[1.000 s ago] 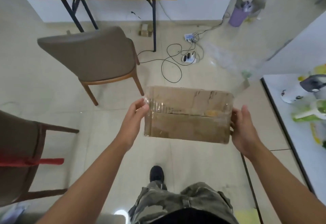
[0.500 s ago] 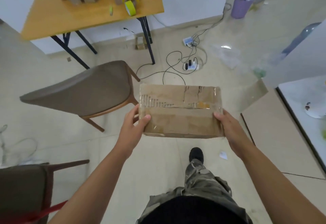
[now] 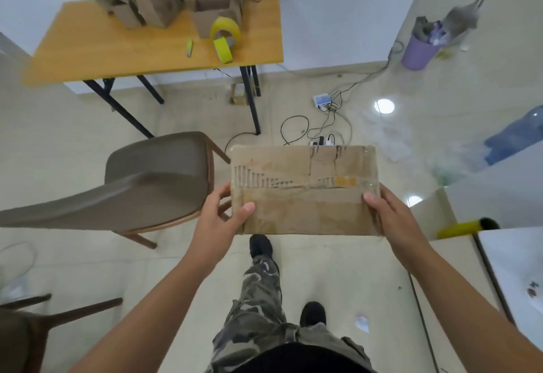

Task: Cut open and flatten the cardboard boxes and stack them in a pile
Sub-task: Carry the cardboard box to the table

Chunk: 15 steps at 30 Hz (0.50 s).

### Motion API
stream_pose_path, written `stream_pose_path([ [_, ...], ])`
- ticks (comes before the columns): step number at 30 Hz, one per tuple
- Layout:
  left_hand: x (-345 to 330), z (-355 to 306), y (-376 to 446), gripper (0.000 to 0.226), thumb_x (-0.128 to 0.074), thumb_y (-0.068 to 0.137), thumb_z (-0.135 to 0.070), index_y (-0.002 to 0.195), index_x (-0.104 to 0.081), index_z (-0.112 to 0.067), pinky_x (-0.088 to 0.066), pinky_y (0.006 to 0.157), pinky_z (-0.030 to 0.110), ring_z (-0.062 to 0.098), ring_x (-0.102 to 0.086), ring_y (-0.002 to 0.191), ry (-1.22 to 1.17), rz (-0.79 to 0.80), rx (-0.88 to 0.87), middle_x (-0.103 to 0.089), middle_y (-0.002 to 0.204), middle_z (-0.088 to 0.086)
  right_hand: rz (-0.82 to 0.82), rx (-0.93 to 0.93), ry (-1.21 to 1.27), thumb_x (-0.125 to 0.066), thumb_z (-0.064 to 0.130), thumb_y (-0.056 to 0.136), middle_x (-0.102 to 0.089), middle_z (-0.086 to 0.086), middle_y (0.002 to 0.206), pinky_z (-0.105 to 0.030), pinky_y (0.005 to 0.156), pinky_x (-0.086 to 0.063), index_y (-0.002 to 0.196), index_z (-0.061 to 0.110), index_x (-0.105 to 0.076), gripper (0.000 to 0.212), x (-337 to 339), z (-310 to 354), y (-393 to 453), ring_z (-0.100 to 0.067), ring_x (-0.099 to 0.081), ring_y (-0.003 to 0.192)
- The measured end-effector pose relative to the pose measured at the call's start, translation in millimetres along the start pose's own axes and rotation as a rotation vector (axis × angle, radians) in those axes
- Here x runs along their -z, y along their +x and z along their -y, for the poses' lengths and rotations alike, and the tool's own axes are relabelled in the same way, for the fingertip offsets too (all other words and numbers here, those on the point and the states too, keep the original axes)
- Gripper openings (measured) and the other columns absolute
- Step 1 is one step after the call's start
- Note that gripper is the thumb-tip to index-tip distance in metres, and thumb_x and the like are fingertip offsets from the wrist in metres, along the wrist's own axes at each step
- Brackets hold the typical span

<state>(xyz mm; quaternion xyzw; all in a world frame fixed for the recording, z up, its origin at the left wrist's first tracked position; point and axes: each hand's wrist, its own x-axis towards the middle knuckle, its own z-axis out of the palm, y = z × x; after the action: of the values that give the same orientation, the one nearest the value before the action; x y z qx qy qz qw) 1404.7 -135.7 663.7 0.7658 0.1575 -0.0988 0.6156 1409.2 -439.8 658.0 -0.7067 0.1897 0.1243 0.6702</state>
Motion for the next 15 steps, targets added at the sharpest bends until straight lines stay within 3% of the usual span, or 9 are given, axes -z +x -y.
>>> stream_pose_path([
  [6,30.4,-27.6,111.0,0.045,-0.070,0.090,-0.030,0.126,-0.045,-0.039,-0.058,0.084,0.027,0.009,-0.058,0.114,-0.006,0.007,-0.023,-0.057,0.123,-0.015,-0.006,-0.009,-0.080,-0.051,0.024,0.102,-0.074,0.020,0.104,-0.011,0.068,-0.052,0.118,0.036,-0.064,0.024,-48.4,52.8,93.4,0.002,-0.069,0.095],
  [11,70.9,-63.4,202.4,0.055,-0.070,0.088,-0.033,0.136,-0.044,-0.035,-0.056,0.090,0.030,0.007,-0.056,0.117,-0.008,0.001,-0.046,-0.054,0.129,-0.013,-0.012,0.009,-0.131,-0.052,0.029,0.101,-0.073,0.017,0.109,-0.022,0.078,-0.049,0.121,0.033,-0.065,0.024,-94.5,103.6,171.9,-0.002,-0.068,0.100],
  [15,90.9,-92.3,256.2,0.050,-0.069,0.089,-0.032,0.134,-0.047,-0.035,-0.055,0.077,0.017,0.006,-0.054,0.117,0.017,-0.011,-0.075,-0.052,0.130,-0.010,-0.005,0.017,-0.130,-0.053,0.032,0.100,-0.072,0.015,0.112,-0.019,0.076,-0.049,0.122,0.035,-0.065,0.025,-117.7,133.8,217.2,-0.002,-0.068,0.100],
])
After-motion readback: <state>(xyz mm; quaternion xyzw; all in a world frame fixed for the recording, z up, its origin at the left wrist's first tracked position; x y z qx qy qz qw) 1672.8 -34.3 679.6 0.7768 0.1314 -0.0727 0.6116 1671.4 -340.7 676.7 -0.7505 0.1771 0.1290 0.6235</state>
